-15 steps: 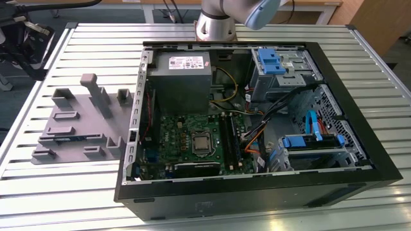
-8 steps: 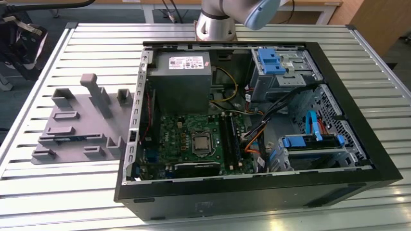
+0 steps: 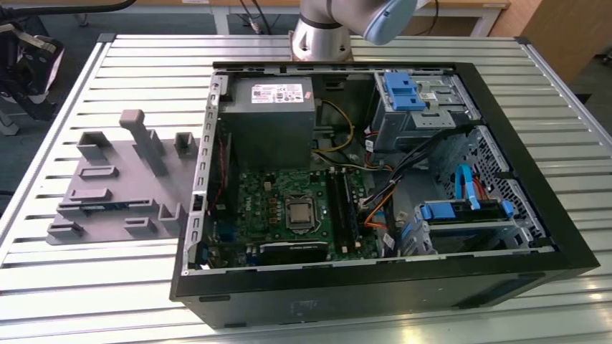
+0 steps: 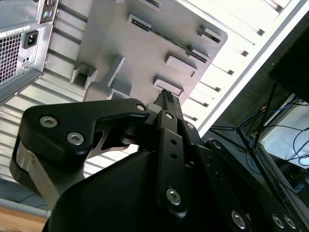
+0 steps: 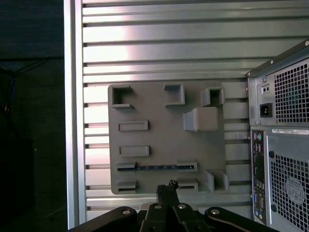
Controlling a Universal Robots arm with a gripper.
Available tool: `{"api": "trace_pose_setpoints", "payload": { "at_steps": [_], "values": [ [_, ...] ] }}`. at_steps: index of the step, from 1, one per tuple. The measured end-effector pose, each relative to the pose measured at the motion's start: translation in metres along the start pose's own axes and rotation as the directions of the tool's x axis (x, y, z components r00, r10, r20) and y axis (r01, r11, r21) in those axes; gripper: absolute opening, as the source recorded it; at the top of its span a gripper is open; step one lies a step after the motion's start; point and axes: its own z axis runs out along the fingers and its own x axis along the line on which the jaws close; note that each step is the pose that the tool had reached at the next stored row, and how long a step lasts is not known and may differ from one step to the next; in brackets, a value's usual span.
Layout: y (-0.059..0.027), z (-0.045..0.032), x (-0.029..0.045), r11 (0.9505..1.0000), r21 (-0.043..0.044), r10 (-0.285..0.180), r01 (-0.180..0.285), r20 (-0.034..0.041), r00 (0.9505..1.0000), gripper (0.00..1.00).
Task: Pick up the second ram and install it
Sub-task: 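Pick up the second ram and move it above second insertion slot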
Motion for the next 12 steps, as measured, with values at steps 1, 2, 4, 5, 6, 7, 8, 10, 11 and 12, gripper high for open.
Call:
{"api": "trace_pose_setpoints", "payload": {
  "at_steps": [1, 2, 4, 5, 6, 7, 8, 10, 11, 12],
  "values": [
    [0.0, 0.0, 0.0001, 1.0, 0.0, 0.0, 0.0, 0.0, 1.0, 0.11],
    [0.0, 0.0, 0.0001, 1.0, 0.0, 0.0, 0.0, 0.0, 1.0, 0.11],
    [0.0, 0.0, 0.0001, 1.0, 0.0, 0.0, 0.0, 0.0, 1.0, 0.11],
    [0.0, 0.0, 0.0001, 1.0, 0.0, 0.0, 0.0, 0.0, 1.0, 0.11],
    [0.0, 0.0, 0.0001, 1.0, 0.0, -0.001, 0.001, 0.0, 1.0, 0.11],
    [0.0, 0.0, 0.0001, 1.0, 0.0, -0.002, 0.002, 0.0, 1.0, 0.11],
    [0.0, 0.0, 0.0001, 1.0, 0.0, -0.003, 0.003, -0.0001, 1.0, 0.11],
    [0.0, 0.0, 0.0002, 1.0, 0.0001, -0.006, 0.006, -0.0003, 1.0, 0.11],
    [0.0, 0.0, 0.0002, 1.0, 0.0, -0.007, 0.007, -0.0003, 1.0, 0.11],
    [0.0, 0.0, 0.0002, 1.0, 0.0001, -0.008, 0.008, -0.0003, 1.0, 0.11]
  ]
}}
